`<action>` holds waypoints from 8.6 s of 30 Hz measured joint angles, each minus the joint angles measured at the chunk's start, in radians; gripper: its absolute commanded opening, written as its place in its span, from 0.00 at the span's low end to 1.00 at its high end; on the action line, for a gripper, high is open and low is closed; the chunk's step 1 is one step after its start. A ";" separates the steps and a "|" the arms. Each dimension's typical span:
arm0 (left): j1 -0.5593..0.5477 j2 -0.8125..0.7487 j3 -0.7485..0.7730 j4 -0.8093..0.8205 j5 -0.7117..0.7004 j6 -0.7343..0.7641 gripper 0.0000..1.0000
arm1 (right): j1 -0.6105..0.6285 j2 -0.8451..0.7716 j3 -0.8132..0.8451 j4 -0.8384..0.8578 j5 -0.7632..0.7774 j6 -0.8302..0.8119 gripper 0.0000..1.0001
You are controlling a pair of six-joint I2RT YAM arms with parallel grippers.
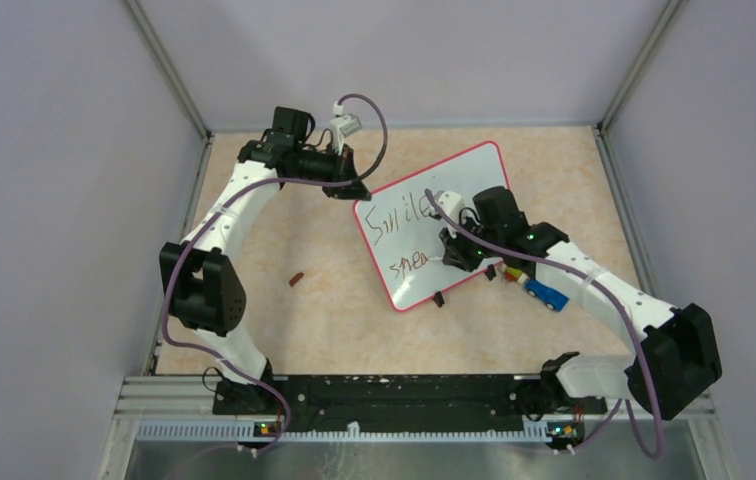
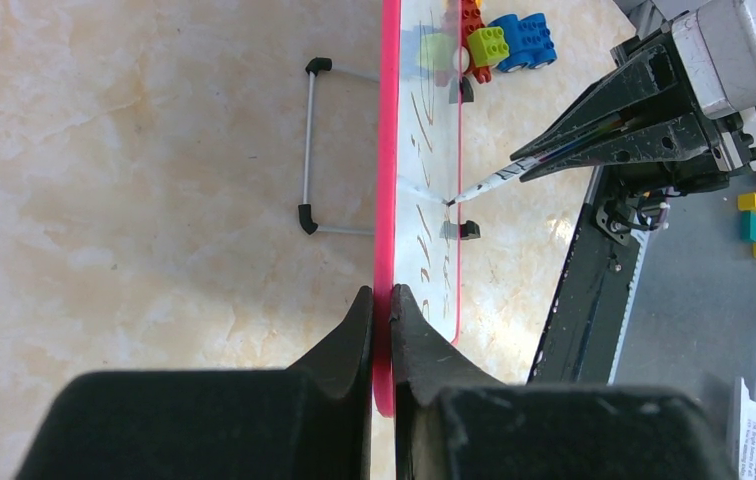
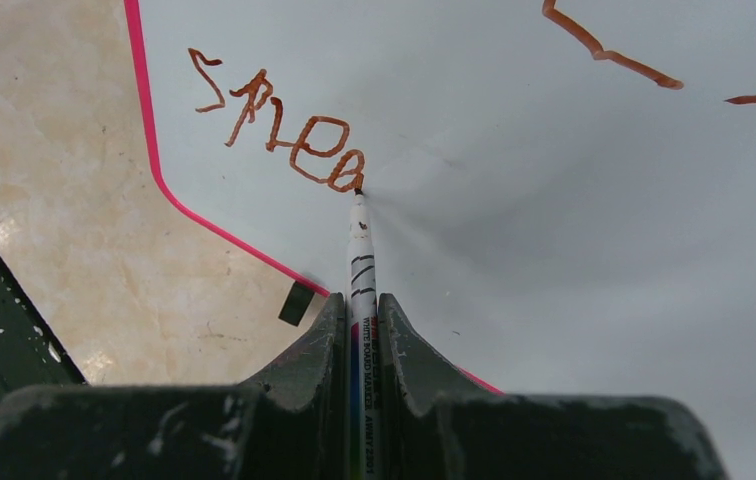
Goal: Write a sentence on the whiteboard
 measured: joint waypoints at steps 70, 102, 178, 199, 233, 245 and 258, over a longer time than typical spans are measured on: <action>0.000 0.000 0.000 0.000 0.002 0.000 0.00 | -0.036 0.003 0.016 -0.042 -0.001 -0.027 0.00; 0.000 0.000 0.000 0.000 0.001 0.000 0.00 | -0.059 -0.004 0.020 -0.038 -0.003 -0.036 0.00; 0.000 0.000 0.000 0.000 0.005 0.000 0.00 | -0.175 -0.014 0.025 -0.095 0.008 -0.118 0.00; 0.000 0.000 0.000 -0.001 0.009 0.000 0.00 | -0.111 -0.019 0.098 -0.085 -0.005 -0.072 0.00; 0.000 0.000 0.000 -0.001 0.010 0.000 0.00 | -0.189 -0.055 0.068 -0.117 0.040 -0.113 0.00; 0.000 0.000 0.000 -0.001 0.010 0.000 0.00 | -0.189 -0.023 0.061 -0.092 0.040 -0.112 0.00; 0.000 0.000 0.000 0.000 0.009 0.000 0.00 | -0.189 -0.017 0.044 -0.088 0.010 -0.113 0.00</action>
